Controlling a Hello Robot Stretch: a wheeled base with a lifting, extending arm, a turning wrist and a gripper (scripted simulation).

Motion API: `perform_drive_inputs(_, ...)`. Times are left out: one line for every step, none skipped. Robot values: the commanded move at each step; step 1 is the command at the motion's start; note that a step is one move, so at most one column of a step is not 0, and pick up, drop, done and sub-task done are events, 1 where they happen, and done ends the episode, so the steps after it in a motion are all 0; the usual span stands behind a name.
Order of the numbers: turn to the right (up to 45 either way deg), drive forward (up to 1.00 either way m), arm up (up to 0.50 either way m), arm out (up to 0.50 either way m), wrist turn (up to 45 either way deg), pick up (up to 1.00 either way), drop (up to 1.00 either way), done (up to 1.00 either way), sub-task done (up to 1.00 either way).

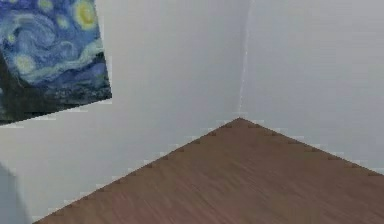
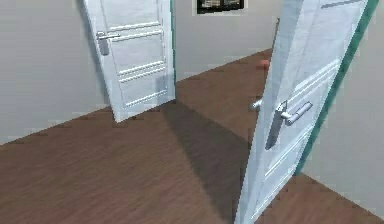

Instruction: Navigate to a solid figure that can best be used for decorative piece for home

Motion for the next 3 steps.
perform_drive_inputs(45.0, 0.00, 0.00, 0.00, 0.0, 0.00, 0.00, 0.00, 0.00)
perform_drive_inputs(33.0, 0.00, 0.00, 0.00, 0.0, 0.00, 0.00, 0.00, 0.00)
perform_drive_inputs(0.0, 1.00, 0.00, 0.00, 0.0, 0.00, 0.00, 0.00, 0.00)
